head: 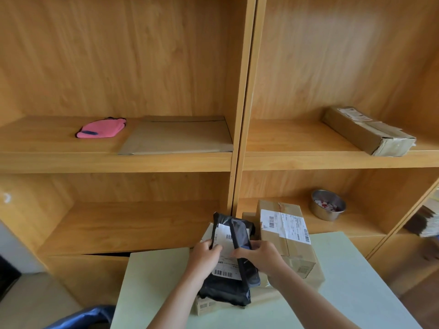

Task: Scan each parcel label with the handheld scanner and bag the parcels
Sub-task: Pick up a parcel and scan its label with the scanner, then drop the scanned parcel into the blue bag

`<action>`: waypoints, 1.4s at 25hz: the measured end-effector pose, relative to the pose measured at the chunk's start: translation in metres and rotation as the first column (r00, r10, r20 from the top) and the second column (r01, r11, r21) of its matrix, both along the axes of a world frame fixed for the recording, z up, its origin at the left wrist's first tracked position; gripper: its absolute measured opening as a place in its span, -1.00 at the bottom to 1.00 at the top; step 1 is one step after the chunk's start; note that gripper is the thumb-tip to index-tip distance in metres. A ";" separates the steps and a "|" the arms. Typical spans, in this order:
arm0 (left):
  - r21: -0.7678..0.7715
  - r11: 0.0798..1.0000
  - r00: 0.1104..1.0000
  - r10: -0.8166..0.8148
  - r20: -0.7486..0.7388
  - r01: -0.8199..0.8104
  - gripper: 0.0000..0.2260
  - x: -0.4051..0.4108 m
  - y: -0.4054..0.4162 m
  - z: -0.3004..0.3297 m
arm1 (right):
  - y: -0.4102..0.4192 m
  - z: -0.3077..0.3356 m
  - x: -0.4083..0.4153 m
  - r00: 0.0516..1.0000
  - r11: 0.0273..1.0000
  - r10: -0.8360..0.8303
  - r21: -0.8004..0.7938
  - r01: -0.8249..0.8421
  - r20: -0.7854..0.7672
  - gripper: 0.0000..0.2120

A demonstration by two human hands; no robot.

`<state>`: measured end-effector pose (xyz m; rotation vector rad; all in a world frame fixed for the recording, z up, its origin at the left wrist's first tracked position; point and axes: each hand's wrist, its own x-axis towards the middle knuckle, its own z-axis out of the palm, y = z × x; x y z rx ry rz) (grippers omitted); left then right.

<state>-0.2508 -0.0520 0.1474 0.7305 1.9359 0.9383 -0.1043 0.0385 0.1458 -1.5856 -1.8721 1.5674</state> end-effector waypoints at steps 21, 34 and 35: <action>0.040 0.798 0.796 0.595 0.109 -0.602 -0.83 -0.150 -0.209 -0.019 | -0.135 -0.016 -0.223 0.849 0.836 0.524 -0.146 -0.529 -0.071 -0.61; -0.297 0.563 0.576 0.816 0.050 -0.771 -0.73 -0.216 -0.346 -0.161 | -0.270 -0.170 -0.338 0.677 0.639 0.731 -0.433 -0.636 0.084 -0.40; -0.330 0.543 0.560 0.827 0.051 -0.772 -0.69 -0.215 -0.352 -0.177 | -0.276 -0.187 -0.342 0.675 0.642 0.729 -0.452 -0.619 0.111 -0.38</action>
